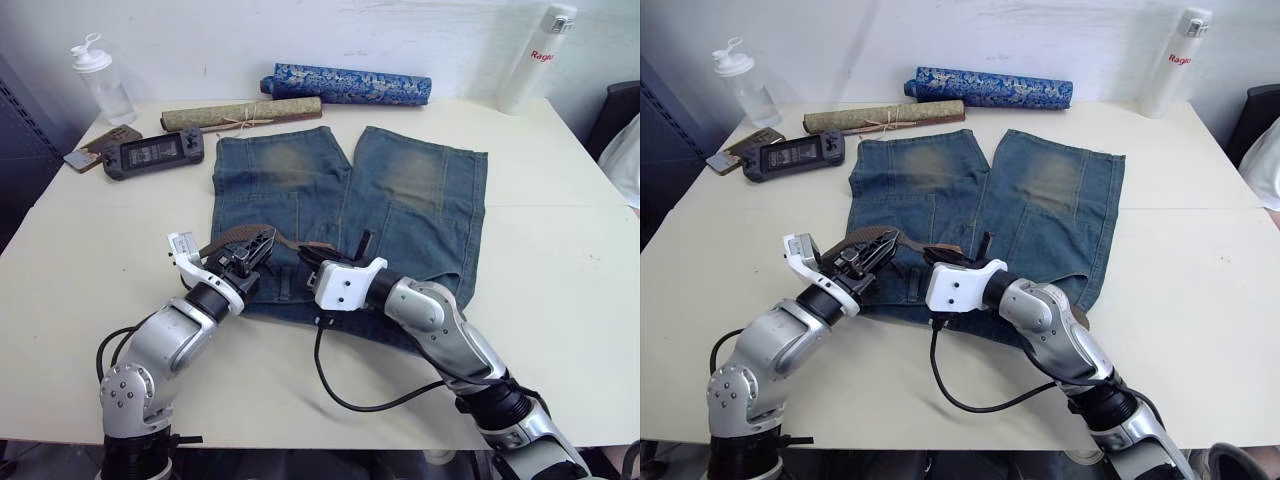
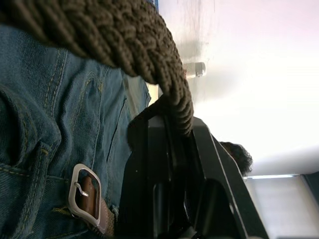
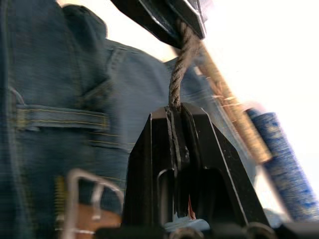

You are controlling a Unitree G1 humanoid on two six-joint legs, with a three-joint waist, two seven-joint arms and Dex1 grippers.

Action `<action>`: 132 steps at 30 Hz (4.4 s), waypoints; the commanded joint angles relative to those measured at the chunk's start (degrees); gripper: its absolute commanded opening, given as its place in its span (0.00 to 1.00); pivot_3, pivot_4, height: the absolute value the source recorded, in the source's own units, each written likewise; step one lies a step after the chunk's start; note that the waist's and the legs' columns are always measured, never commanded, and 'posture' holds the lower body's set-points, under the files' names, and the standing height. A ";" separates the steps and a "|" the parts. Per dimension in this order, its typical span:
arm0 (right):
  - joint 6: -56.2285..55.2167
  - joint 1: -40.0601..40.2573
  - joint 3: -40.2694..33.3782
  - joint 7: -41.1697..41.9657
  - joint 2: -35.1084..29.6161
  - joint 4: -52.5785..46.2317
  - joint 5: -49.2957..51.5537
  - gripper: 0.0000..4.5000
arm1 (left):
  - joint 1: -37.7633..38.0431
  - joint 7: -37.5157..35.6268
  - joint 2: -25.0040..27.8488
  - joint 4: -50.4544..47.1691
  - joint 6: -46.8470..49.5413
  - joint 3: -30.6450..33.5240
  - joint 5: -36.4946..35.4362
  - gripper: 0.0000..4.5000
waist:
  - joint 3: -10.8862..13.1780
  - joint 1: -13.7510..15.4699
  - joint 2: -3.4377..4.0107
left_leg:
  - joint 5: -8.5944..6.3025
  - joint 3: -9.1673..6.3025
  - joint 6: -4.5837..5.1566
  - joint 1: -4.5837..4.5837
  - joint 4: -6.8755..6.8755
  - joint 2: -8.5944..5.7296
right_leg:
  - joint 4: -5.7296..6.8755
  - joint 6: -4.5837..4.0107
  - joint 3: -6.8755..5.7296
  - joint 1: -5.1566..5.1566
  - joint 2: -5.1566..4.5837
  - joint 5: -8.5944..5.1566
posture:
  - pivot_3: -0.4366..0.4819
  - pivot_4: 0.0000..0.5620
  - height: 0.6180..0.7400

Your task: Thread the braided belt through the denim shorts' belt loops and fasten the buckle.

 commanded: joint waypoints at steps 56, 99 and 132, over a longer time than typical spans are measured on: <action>43.38 10.41 -25.44 14.68 -21.60 -23.61 55.41 1.00 | -2.19 -46.65 17.33 19.84 25.41 4.84 30.13 0.00 | 0.15 1.48 0.22 | -0.22 -0.22 0.16 0.02 -0.47 0.09 | -1.17 0.31 -0.06 0.22 -0.20 0.17 | 0.48 0.27 0.16; -20.18 17.87 -7.97 3.28 -18.28 -7.38 3.39 1.00 | -19.44 -80.11 16.94 28.36 27.70 -9.80 64.00 0.00 | 0.19 1.35 0.24 | 0.24 -0.10 -0.06 0.08 -1.10 -0.02 | -1.56 1.42 -0.16 0.29 -0.10 0.90 | 0.48 0.27 0.16; -19.97 18.13 -8.46 6.12 -16.35 -6.48 4.99 0.00 | -3.49 -82.99 22.80 4.37 33.52 6.67 49.67 0.47 | 0.18 -0.39 0.25 | 0.35 -0.18 -0.27 0.09 -1.02 0.07 | -1.23 1.29 -0.12 0.16 -0.08 0.83 | 0.48 0.27 0.16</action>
